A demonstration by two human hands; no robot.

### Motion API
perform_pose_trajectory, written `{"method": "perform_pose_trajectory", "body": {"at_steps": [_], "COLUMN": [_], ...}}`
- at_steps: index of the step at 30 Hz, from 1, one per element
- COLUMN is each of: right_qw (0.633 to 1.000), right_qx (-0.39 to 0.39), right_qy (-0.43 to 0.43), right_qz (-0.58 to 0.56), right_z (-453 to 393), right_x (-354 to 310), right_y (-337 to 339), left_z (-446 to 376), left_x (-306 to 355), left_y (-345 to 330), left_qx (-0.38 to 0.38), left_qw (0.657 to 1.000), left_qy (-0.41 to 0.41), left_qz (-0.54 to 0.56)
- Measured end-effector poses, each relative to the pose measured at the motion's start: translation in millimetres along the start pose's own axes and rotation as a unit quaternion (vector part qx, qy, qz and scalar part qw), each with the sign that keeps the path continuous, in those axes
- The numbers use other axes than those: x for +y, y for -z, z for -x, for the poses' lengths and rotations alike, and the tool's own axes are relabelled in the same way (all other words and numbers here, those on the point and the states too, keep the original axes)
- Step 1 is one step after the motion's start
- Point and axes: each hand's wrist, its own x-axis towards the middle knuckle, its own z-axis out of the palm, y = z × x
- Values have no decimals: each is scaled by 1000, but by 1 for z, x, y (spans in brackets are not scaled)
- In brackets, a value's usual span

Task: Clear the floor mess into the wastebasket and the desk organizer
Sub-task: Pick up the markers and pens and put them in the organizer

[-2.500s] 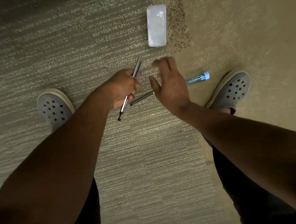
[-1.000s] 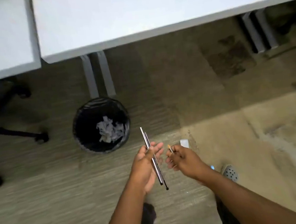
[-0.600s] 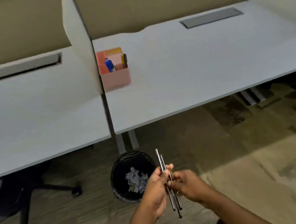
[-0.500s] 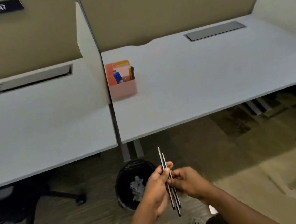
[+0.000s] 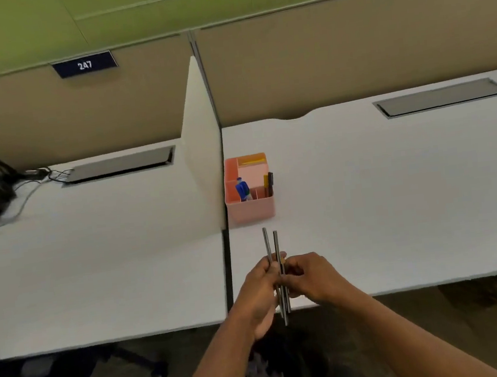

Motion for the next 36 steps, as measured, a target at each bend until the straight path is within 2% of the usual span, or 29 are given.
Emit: {"method": "perform_pose_trajectory", "body": {"at_steps": [7,9,11,12,14,15,16,19,23,26,30,33,36], "right_qw": [998,998,998,998,999,998,996,990,988,990,990,991,996], "right_qx": [-55,-65,-47,-29,20,48,78,126,121,100,114,106,55], "right_qy": [14,25,41,47,44,43,46,57,90,101,81,67,45], "right_qz": [-7,-4,8,10,-8,-17,-25,-38,-31,11,21,41,61], "right_z": [-106,-136,-165,-179,-207,-219,-231,-261,-295,-319,-353,-375,-394], "right_x": [-21,-29,-37,-42,-50,-54,-58,-69,-83,-89,-86,-82,-76], "right_y": [49,63,76,82,95,100,104,104,87,78,78,77,73], "left_z": [-75,-94,-111,-121,-137,-142,-147,-160,-178,-187,-192,-193,-195], "left_x": [74,95,115,121,127,127,125,116,103,95,86,80,77], "left_y": [-10,-11,-12,-10,1,8,16,34,47,51,55,59,61], "left_qx": [46,61,125,190,344,386,399,356,297,294,301,298,300], "left_qw": [997,997,991,977,908,877,862,862,843,813,773,766,767], "left_qy": [11,-7,-40,-55,-84,-90,-87,-34,-4,3,-1,-4,-4], "left_qz": [64,53,-13,-73,-224,-272,-302,-360,-449,-503,-559,-569,-567]}}
